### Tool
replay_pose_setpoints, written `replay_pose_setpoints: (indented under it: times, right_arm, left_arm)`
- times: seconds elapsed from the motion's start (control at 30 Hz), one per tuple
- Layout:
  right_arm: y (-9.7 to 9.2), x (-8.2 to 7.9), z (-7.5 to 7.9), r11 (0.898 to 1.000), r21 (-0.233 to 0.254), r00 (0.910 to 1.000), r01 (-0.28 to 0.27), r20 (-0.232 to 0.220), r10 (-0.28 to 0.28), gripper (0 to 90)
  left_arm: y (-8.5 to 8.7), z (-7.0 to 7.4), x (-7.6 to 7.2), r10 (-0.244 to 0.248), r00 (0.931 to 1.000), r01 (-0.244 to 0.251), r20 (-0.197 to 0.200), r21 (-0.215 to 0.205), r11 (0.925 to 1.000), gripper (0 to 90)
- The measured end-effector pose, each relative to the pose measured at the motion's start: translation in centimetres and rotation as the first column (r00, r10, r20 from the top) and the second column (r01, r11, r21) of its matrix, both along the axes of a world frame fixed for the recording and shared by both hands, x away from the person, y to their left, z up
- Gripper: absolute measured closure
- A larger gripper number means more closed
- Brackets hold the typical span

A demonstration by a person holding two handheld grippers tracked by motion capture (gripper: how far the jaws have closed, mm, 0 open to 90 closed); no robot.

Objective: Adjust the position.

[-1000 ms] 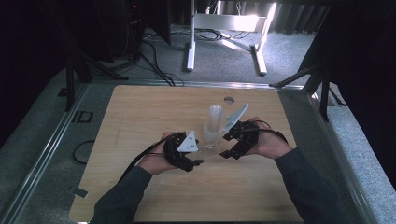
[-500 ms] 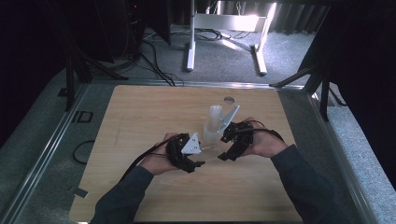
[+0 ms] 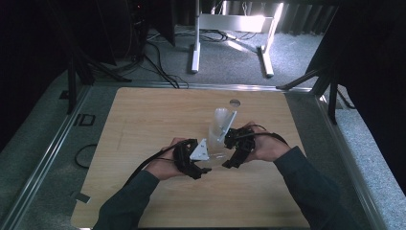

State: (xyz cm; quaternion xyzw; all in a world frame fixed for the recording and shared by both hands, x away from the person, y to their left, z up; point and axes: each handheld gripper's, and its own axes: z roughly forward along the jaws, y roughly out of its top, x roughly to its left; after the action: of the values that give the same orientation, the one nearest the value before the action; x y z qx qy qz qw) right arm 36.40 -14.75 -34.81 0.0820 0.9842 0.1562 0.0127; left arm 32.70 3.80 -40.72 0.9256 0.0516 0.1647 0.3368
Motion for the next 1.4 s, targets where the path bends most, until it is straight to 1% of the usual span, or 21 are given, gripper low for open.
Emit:
replay_pose_setpoints:
  times: [0.07,0.13,0.17,0.2,0.27,0.37,0.5,0.63,0.67,0.83,0.9,1.03,1.07,1.23,1.4]
  right_arm:
    - [0.1,0.0,0.0,1.0,-0.006,1.0,0.0,0.0,0.0,27.9]
    - [0.3,-0.1,-0.2,1.0,-0.021,0.9999,-0.01,-0.004,0.01,27.9]
    - [0.4,-0.1,-0.3,1.0,-0.019,0.9999,-0.017,0.0,0.017,27.9]
    - [0.4,-0.1,-0.3,1.0,-0.019,0.9999,-0.017,0.0,0.017,27.9]
    - [0.7,-0.1,-0.5,0.999,-0.035,0.9994,-0.034,0.001,0.034,27.9]
    - [0.8,-0.2,-0.6,0.999,-0.039,0.9996,-0.03,0.001,0.03,27.7]
    - [1.0,-0.2,-0.9,0.998,-0.047,0.9989,-0.047,0.001,0.047,27.9]
    - [1.1,-0.3,-1.1,0.997,-0.054,0.9988,-0.049,0.002,0.049,29.1]
    - [1.1,-0.3,-1.1,0.997,-0.053,0.9986,-0.052,0.007,0.053,30.1]
    - [1.2,-0.3,-1.2,0.997,-0.045,0.9983,-0.058,0.002,0.059,32.0]
    - [1.2,-0.3,-1.2,0.997,-0.048,0.9982,-0.06,0.0,0.06,35.8]
    - [1.2,-0.3,-1.2,0.997,-0.048,0.9981,-0.062,-0.001,0.062,37.5]
    - [1.2,-0.3,-1.2,0.997,-0.044,0.9979,-0.064,0.001,0.064,38.7]
    - [1.2,-0.3,-1.3,0.997,-0.049,0.9979,-0.064,-0.004,0.064,40.4]
    - [1.2,-0.3,-1.2,0.997,-0.044,0.9979,-0.065,-0.001,0.065,41.1]
  left_arm:
    - [-0.1,0.0,0.0,-0.004,1.0,0.004,-0.001,0.006,1.0,30.5]
    - [-0.2,-0.1,0.0,-0.007,1.0,0.007,-0.001,0.008,0.9999,30.5]
    - [-0.2,-0.1,0.0,-0.009,1.0,0.009,0.001,0.013,0.9999,30.5]
    - [-0.2,-0.1,0.0,-0.009,1.0,0.009,0.001,0.013,0.9999,30.5]
    - [-0.3,-0.1,-0.1,-0.011,0.9999,0.011,-0.006,0.008,0.9999,30.5]
    - [-0.3,-0.1,-0.1,-0.017,0.9998,0.017,-0.009,0.008,0.9998,30.5]
    - [-0.5,-0.1,-0.2,-0.026,0.9997,0.026,-0.005,0.012,0.9996,30.5]
    - [-0.6,0.0,-0.2,-0.032,0.9995,0.032,-0.001,0.013,0.9994,30.5]
    - [-0.6,0.0,-0.2,-0.034,0.9994,0.034,-0.001,0.013,0.9993,30.5]
    - [-0.6,0.1,-0.3,-0.036,0.9994,0.036,0.005,0.012,0.9993,30.5]
    - [-0.5,0.2,-0.3,-0.032,0.9995,0.031,0.007,0.011,0.9994,30.4]
    - [-0.5,0.2,-0.3,-0.031,0.9995,0.031,0.008,0.012,0.9995,30.4]
    - [-0.6,0.1,-0.3,-0.03,0.9995,0.03,0.014,0.015,0.9994,30.3]
    - [-0.6,0.0,-0.4,-0.032,0.9994,0.031,0.016,0.024,0.9992,30.0]
    - [-0.6,0.0,-0.4,-0.025,0.9994,0.025,0.026,0.018,0.9995,27.9]
